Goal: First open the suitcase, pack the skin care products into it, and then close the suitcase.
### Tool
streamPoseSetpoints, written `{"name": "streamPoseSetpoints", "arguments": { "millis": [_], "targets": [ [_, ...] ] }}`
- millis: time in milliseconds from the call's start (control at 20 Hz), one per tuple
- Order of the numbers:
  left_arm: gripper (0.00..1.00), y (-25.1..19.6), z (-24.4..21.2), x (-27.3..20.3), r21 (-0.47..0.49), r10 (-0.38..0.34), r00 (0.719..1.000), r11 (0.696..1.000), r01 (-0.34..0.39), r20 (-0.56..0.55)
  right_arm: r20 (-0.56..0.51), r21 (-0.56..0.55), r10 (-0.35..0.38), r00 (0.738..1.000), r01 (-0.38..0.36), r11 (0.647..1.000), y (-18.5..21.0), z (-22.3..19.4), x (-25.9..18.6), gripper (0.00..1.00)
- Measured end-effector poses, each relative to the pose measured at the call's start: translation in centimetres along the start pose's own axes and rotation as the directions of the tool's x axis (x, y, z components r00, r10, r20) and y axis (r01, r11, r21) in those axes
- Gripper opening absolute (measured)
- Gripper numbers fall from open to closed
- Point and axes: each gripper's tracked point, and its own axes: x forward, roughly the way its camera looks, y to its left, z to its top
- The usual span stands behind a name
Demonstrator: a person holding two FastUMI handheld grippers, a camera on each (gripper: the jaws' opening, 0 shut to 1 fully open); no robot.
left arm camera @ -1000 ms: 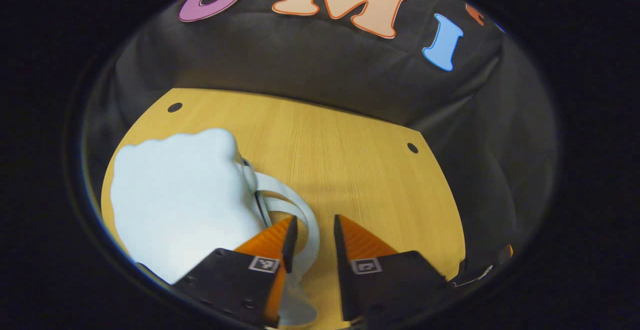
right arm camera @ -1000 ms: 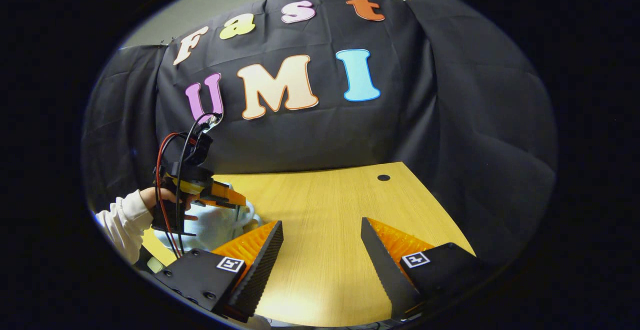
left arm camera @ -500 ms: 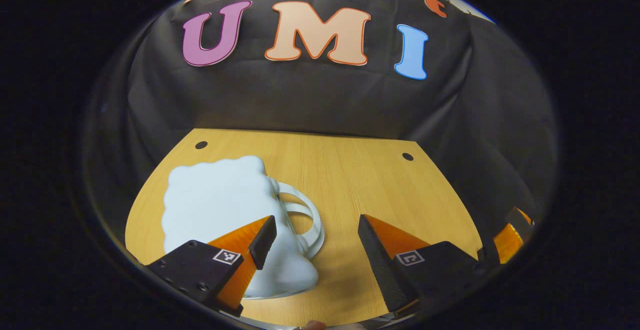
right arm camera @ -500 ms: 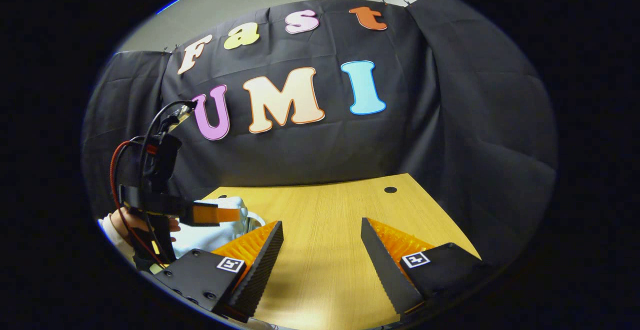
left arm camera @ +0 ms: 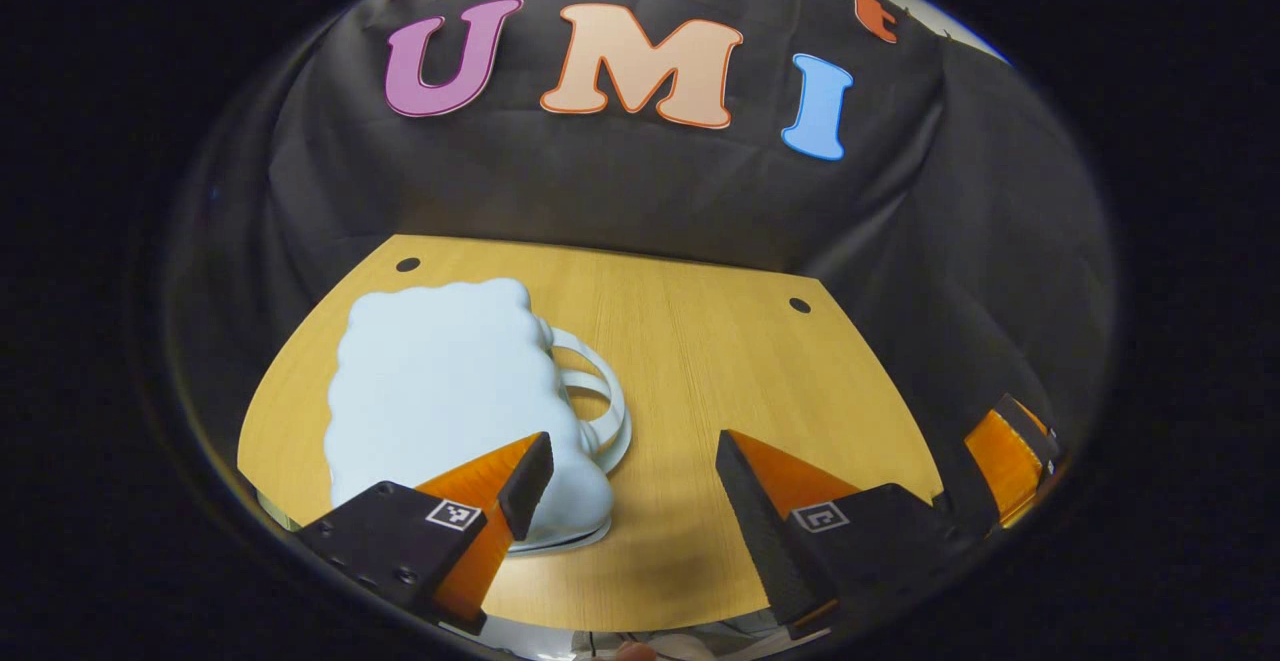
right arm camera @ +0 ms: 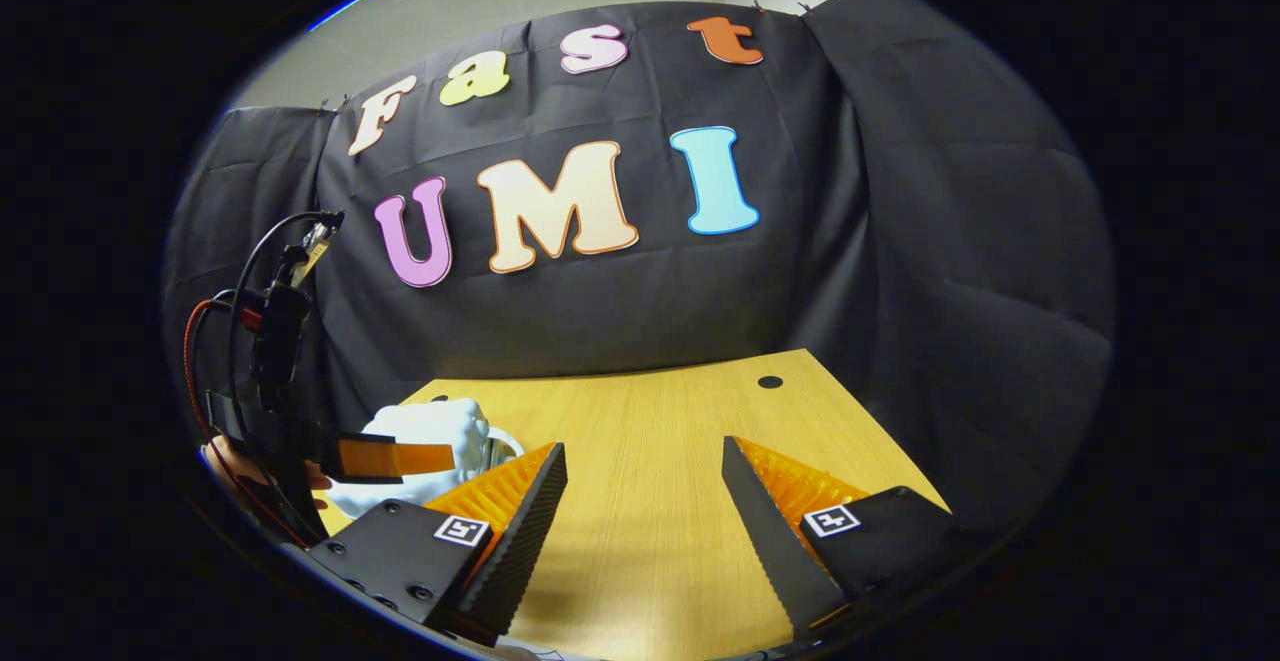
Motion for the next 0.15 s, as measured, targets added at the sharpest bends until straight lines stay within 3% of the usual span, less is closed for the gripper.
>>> {"name": "streamPoseSetpoints", "arguments": {
  "millis": [150],
  "targets": [
    [0.96, -0.31, -0.03, -0.1, 0.027, -0.008, 1.0, 1.0, 0.008, -0.008, 0.004, 0.016, -0.012, 1.0, 0.012, 1.0, -0.15, 0.11, -0.02, 0.93]
  ]
}}
